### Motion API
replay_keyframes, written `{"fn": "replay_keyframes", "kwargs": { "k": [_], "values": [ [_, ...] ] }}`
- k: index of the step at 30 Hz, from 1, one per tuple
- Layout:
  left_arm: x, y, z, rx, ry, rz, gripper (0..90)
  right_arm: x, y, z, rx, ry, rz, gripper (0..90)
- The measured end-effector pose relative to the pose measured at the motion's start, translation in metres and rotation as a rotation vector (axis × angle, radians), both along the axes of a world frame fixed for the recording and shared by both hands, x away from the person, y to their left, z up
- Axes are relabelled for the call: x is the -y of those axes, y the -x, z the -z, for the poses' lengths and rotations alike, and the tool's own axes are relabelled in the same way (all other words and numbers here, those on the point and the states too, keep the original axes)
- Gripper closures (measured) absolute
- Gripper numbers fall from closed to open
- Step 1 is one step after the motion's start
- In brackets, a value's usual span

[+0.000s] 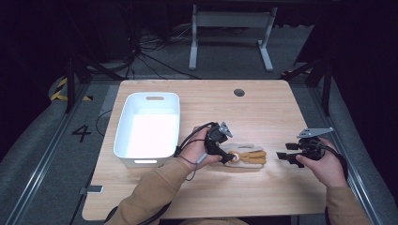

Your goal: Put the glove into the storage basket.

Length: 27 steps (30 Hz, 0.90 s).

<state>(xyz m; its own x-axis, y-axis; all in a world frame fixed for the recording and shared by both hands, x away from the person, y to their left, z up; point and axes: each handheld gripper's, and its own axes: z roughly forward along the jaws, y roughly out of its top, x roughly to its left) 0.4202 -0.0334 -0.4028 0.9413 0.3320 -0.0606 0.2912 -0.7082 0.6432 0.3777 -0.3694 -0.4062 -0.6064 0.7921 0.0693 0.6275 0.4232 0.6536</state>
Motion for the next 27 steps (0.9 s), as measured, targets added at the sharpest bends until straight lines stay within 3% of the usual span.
{"fn": "replay_keyframes", "kwargs": {
  "k": [8,13,19,27],
  "values": [
    [0.003,-0.009,0.014,-0.009,-0.011,0.019,21.3,0.001,0.0,0.001,0.001,-0.015,-0.001,38.3],
    [0.008,-0.008,0.021,0.011,-0.022,0.084,20.6,0.002,0.0,0.001,0.004,-0.022,0.004,37.1],
    [0.008,-0.012,0.028,-0.009,-0.021,0.088,18.5,0.0,0.0,0.002,0.004,-0.023,0.001,37.0],
    [0.012,-0.013,0.032,-0.005,-0.024,0.112,18.7,0.0,-0.001,0.004,-0.002,-0.022,0.0,36.6]
  ]
}}
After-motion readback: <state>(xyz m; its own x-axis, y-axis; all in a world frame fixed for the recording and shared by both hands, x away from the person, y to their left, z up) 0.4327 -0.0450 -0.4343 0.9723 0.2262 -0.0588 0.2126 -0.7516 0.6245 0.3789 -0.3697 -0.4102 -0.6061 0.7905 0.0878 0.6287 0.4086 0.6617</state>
